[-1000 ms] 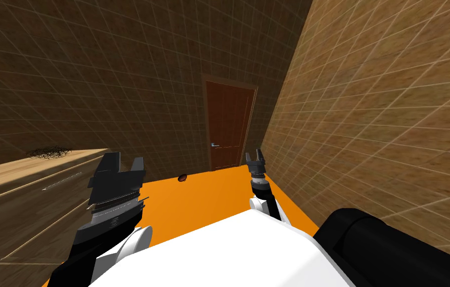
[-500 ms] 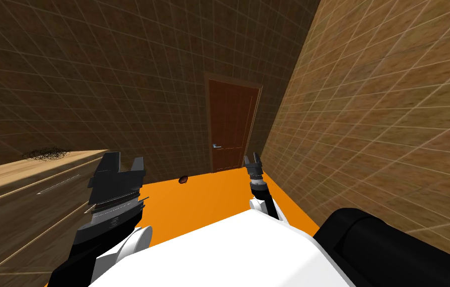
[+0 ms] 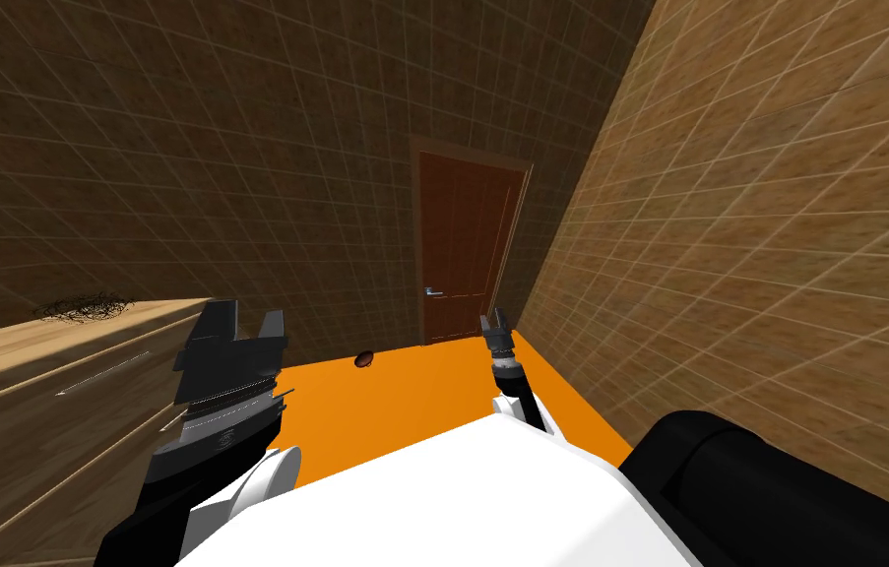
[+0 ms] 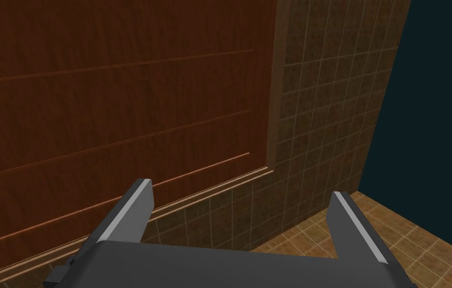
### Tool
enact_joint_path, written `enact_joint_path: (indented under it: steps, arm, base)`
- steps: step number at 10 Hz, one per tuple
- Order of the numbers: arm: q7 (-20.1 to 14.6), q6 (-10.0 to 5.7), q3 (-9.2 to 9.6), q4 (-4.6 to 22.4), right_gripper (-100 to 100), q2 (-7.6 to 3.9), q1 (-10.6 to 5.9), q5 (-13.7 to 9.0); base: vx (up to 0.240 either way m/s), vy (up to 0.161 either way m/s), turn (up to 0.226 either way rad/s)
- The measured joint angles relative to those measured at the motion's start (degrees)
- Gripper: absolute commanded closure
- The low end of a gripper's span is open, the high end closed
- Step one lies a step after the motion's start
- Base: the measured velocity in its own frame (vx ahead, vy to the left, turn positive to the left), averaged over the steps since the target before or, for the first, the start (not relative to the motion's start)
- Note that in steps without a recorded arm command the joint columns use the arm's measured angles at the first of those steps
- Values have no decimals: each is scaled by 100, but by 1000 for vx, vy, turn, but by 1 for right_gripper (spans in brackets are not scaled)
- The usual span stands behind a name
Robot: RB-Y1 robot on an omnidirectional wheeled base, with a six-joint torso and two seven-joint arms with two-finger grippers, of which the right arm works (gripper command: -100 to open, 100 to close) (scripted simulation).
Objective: Pull the door open
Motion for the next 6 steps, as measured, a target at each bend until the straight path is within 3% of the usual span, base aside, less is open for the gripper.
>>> enact_joint_path:
  steps: [1,2,6]
  arm:
    - [11,-38,3,200,-100,-22,-56,-8]
    - [5,-105,12,338,-100,-64,3,-24]
    - [-17,-203,-4,770,-100,-163,-38,-74]
  base:
    - [199,44,46]
    - [157,44,33]
    - [100,32,27]
